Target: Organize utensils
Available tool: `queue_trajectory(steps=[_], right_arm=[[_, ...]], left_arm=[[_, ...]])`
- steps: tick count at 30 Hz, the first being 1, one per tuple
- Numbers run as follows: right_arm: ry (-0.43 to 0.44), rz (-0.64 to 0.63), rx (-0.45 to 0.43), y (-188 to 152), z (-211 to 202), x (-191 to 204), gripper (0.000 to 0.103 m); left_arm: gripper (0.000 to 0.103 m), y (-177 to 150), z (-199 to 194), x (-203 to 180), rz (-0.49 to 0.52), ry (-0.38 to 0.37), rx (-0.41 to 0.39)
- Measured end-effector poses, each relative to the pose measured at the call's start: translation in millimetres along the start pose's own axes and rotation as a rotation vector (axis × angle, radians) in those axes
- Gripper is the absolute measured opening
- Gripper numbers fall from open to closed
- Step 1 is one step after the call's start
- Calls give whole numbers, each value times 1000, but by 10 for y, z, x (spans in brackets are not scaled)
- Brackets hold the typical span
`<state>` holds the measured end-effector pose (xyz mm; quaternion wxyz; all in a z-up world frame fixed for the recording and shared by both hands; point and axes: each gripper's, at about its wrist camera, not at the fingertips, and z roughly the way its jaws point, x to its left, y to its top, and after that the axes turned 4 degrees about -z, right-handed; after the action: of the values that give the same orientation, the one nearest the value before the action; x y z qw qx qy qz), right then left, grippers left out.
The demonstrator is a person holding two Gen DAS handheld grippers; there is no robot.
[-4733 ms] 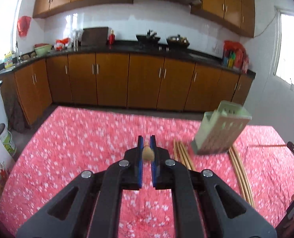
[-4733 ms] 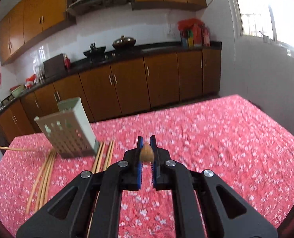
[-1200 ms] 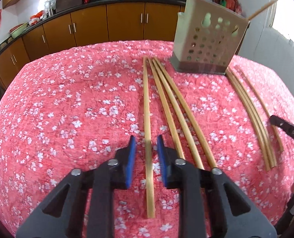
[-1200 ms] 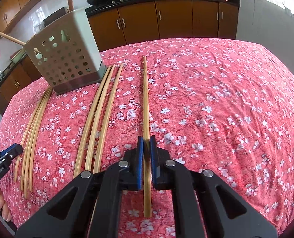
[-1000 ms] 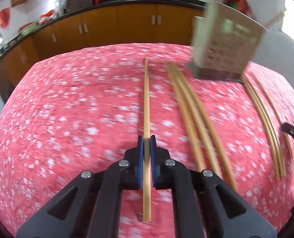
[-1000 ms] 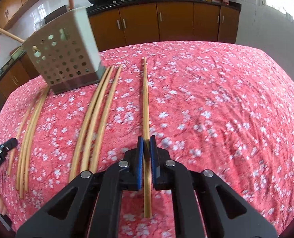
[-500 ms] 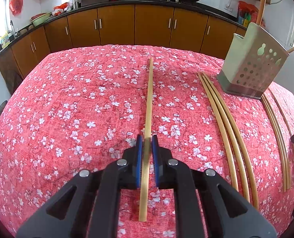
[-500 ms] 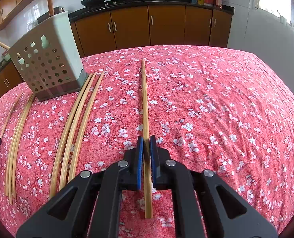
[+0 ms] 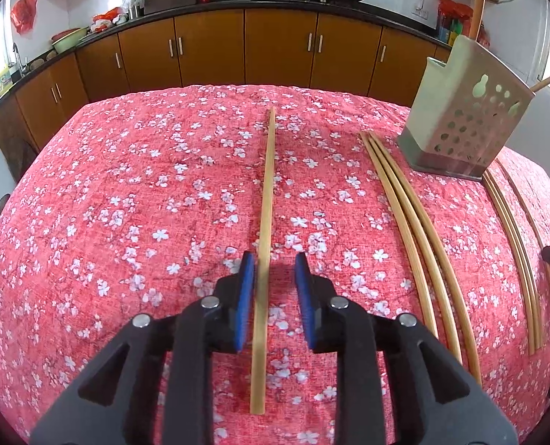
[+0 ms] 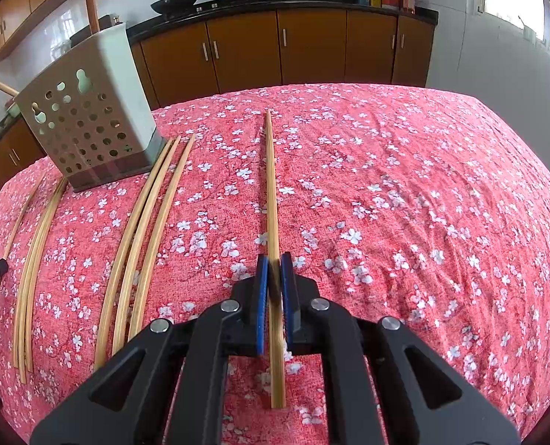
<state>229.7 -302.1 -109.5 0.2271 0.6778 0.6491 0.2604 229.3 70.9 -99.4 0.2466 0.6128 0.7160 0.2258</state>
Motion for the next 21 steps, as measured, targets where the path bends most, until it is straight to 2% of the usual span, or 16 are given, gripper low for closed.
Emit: queue_trajectory(steps=[6,11,15,17,21], right_arm=[[8,11,-1,-3,-17,-19,9],[31,28,-1,-59,-75,-36,9],[38,27,-1,-62,-75,-49,8],[29,14,-1,-60,-100,-33,8],[44,34,-88,-21,-358,-99,8]], left_arm=[[24,-14,-21,28,-5,-13,0],[22,-95,-87,31,32,7,2],[8,-121,-110,84,9,14,1],[8,-117,-120,103,5,9,8],[8,-85,-257,116,-1,-3,-21]])
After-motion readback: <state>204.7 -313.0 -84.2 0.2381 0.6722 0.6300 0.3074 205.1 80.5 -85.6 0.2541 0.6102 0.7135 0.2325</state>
